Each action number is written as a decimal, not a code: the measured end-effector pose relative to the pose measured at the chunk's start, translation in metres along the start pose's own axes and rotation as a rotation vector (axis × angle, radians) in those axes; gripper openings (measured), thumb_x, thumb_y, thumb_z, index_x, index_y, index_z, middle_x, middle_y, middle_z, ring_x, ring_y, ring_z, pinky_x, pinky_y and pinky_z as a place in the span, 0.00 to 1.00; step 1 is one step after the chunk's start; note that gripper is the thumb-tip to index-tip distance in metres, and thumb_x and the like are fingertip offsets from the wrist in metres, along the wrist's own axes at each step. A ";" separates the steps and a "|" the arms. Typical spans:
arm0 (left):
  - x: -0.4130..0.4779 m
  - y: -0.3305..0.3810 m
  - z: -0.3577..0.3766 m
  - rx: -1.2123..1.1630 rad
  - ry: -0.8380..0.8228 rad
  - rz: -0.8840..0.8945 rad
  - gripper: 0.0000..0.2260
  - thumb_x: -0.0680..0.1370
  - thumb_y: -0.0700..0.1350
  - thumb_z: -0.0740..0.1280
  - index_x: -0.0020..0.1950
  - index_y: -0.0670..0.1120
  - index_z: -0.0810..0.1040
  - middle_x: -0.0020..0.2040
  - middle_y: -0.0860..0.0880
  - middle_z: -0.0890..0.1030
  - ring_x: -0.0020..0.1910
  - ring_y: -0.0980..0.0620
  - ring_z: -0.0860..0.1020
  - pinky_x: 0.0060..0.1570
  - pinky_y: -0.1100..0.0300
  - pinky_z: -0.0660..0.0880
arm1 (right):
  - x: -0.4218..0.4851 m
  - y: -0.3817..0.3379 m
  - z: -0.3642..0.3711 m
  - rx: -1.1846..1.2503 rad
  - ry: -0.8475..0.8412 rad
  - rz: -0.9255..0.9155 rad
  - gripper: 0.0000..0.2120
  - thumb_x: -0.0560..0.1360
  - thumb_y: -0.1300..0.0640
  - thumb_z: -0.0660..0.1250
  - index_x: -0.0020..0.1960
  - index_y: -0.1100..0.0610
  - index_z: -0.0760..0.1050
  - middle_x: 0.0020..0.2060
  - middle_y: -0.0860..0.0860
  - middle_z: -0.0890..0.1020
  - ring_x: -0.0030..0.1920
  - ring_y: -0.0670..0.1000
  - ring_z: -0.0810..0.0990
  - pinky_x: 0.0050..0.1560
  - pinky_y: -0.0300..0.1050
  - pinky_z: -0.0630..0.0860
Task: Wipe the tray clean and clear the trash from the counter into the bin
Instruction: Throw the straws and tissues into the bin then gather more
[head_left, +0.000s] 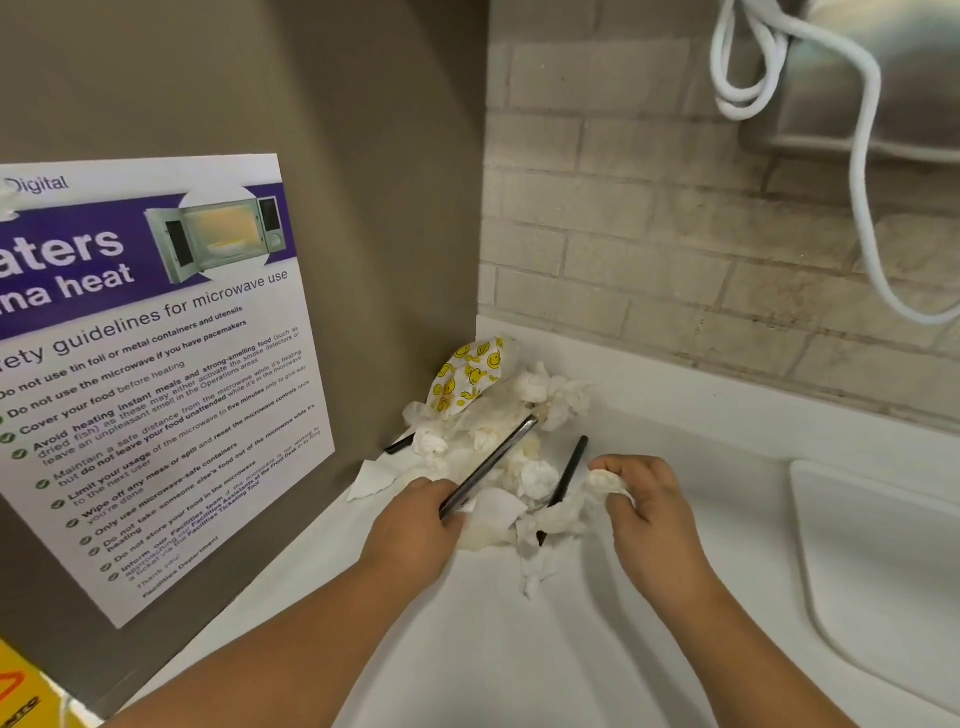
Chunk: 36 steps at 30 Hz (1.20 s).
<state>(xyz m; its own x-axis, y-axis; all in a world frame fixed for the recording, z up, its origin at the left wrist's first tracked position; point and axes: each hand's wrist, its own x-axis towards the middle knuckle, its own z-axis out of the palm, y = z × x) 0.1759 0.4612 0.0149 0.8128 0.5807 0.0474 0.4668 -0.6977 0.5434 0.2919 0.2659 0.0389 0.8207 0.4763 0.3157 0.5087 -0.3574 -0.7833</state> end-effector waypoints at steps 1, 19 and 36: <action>-0.001 -0.001 -0.001 -0.006 0.027 -0.014 0.05 0.78 0.49 0.61 0.43 0.51 0.72 0.40 0.53 0.69 0.42 0.49 0.72 0.40 0.60 0.67 | 0.002 0.003 0.003 -0.035 -0.038 -0.015 0.20 0.74 0.70 0.59 0.55 0.48 0.77 0.54 0.47 0.71 0.52 0.33 0.70 0.50 0.19 0.62; -0.036 0.000 -0.061 -0.360 0.444 0.005 0.03 0.75 0.42 0.67 0.44 0.50 0.77 0.36 0.54 0.73 0.33 0.62 0.71 0.33 0.70 0.67 | 0.012 0.004 0.049 -0.695 -0.461 -0.351 0.13 0.72 0.64 0.60 0.53 0.52 0.73 0.64 0.46 0.66 0.56 0.53 0.69 0.44 0.44 0.71; -0.066 0.016 -0.087 -0.485 0.485 0.047 0.10 0.77 0.40 0.64 0.41 0.55 0.71 0.30 0.50 0.73 0.32 0.51 0.71 0.30 0.67 0.67 | 0.019 -0.056 -0.044 -0.179 -0.009 -0.235 0.11 0.76 0.62 0.65 0.56 0.50 0.75 0.45 0.40 0.77 0.45 0.44 0.76 0.49 0.39 0.71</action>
<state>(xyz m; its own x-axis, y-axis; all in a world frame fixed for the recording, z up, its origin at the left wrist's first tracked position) 0.0998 0.4483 0.0937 0.5278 0.7555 0.3882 0.1342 -0.5255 0.8402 0.2903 0.2599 0.1125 0.6732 0.5697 0.4715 0.7228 -0.3722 -0.5823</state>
